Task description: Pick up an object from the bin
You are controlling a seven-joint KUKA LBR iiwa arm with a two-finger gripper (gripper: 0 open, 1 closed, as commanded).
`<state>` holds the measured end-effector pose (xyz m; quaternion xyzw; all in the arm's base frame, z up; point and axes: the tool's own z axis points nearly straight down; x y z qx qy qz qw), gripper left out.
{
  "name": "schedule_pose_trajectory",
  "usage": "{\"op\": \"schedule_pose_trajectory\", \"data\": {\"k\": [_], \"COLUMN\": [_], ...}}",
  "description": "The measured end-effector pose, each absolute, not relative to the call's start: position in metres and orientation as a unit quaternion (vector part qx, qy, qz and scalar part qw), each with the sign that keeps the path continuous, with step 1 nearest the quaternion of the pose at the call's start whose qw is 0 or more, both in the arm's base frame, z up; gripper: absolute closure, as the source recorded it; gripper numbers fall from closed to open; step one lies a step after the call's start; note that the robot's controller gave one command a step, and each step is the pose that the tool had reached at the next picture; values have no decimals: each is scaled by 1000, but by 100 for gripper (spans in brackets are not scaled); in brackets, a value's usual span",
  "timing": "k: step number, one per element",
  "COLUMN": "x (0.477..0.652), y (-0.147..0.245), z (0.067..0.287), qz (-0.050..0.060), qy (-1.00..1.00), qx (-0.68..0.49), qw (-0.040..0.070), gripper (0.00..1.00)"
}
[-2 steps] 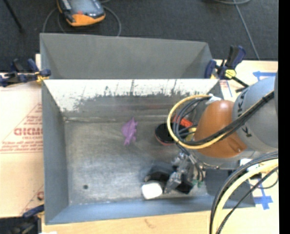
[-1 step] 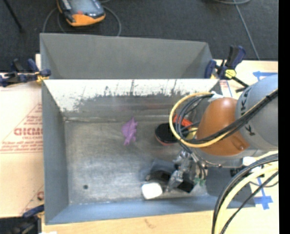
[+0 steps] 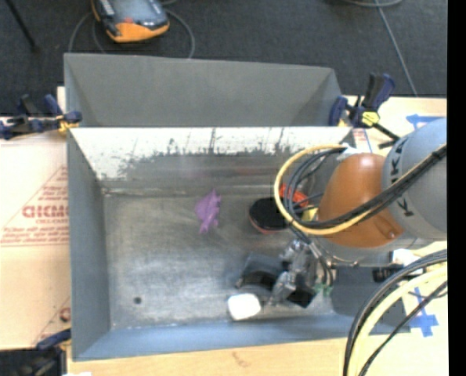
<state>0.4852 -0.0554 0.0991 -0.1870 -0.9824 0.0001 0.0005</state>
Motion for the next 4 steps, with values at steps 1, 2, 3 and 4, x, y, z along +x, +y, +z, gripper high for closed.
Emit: {"op": "schedule_pose_trajectory", "data": {"k": [1, 2, 3, 4], "x": [485, 485, 485, 483], "y": [-55, -56, -56, -56], "z": [105, 111, 117, 127], "qz": [0, 0, 0, 0], "qy": [-982, -982, -983, -983], "qx": [-187, -186, -186, -186], "qw": [0, 1, 1, 4], "gripper": [100, 100, 100, 100]}}
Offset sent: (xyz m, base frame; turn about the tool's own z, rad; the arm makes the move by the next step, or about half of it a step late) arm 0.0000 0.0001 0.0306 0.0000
